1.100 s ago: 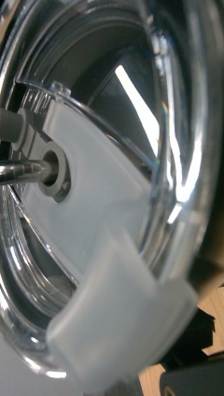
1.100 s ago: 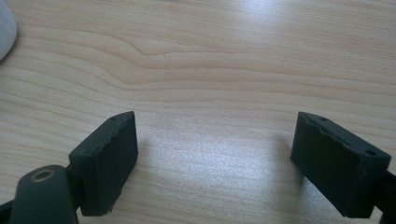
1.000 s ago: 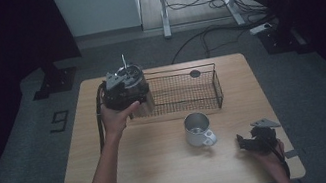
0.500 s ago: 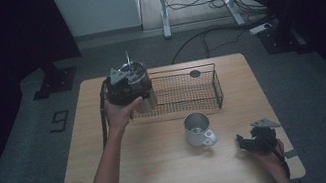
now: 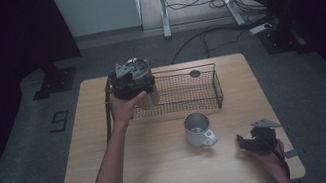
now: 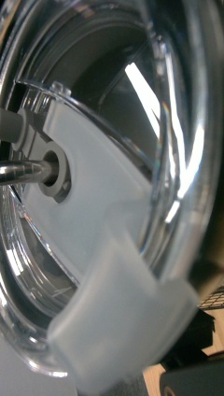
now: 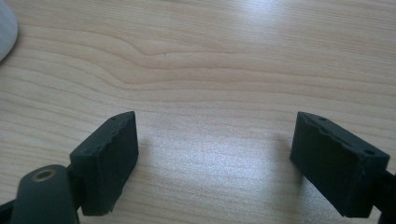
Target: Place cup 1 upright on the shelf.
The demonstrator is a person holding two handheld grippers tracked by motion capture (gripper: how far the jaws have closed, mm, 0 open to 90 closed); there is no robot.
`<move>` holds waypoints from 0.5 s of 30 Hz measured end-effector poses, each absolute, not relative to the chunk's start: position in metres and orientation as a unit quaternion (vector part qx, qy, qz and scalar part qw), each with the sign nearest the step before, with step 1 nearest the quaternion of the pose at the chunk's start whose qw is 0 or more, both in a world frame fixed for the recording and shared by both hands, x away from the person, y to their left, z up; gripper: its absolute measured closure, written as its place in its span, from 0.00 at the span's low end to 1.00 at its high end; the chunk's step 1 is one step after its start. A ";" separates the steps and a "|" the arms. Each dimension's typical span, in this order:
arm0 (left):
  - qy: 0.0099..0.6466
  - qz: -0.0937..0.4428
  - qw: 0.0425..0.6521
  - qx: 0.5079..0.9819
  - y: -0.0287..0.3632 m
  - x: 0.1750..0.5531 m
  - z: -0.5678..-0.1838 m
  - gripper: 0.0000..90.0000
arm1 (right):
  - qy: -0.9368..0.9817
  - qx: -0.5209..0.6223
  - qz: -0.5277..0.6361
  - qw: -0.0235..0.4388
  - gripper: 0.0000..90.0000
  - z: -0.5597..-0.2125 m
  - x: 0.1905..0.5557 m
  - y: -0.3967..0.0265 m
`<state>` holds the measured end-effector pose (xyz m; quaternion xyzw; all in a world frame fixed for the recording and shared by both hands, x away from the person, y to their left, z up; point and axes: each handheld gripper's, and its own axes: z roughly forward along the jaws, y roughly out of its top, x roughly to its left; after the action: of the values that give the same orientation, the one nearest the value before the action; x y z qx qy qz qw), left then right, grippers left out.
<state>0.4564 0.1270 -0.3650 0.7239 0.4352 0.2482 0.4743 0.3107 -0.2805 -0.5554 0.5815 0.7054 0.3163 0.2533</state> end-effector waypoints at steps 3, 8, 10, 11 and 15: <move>0.436 0.248 0.471 0.726 0.125 0.461 -0.366 0.05 | 0.705 0.581 0.316 0.253 0.16 -0.555 0.311 -0.280; 0.437 0.250 0.468 0.726 0.123 0.466 -0.367 0.05 | 0.706 0.581 0.316 0.253 0.16 -0.555 0.311 -0.280; 0.438 0.249 0.467 0.727 0.122 0.468 -0.367 0.05 | 0.706 0.581 0.317 0.253 0.16 -0.555 0.311 -0.280; 0.438 0.249 0.467 0.727 0.122 0.469 -0.367 0.05 | 0.706 0.581 0.317 0.253 0.16 -0.555 0.311 -0.280; 0.439 0.250 0.467 0.726 0.120 0.472 -0.367 0.05 | 0.706 0.581 0.316 0.253 0.16 -0.555 0.311 -0.280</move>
<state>0.4722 0.1202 -0.3669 0.7258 0.4391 0.2498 0.4669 0.3107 -0.2805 -0.5554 0.5812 0.7058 0.3163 0.2531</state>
